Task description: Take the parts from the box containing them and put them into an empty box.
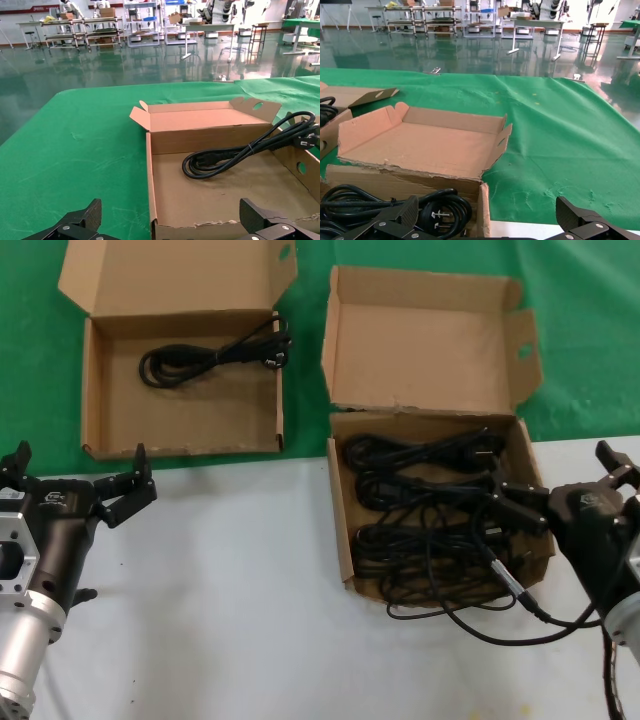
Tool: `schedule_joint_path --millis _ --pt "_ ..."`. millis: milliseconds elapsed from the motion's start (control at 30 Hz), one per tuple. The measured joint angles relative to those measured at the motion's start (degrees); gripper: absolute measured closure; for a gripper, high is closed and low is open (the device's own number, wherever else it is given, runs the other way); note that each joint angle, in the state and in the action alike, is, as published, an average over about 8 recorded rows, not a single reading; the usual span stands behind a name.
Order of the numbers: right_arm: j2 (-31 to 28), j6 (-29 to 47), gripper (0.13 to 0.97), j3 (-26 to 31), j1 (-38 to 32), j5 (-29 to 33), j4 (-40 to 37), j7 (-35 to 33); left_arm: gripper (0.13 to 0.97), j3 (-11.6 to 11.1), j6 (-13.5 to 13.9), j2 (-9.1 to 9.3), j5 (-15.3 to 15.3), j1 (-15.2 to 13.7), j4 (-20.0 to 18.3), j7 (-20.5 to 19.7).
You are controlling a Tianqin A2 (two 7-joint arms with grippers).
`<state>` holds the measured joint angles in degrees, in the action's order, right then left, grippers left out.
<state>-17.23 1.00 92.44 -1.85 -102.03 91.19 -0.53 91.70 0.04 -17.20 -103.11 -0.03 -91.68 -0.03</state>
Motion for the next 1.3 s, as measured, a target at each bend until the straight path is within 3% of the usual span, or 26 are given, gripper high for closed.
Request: schedule_joint_path --millis 1300 --pt "0.00 0.00 0.129 0.00 0.00 0.00 0.00 0.00 0.132 0.00 0.00 0.00 0.00 0.00 0.00 0.00"
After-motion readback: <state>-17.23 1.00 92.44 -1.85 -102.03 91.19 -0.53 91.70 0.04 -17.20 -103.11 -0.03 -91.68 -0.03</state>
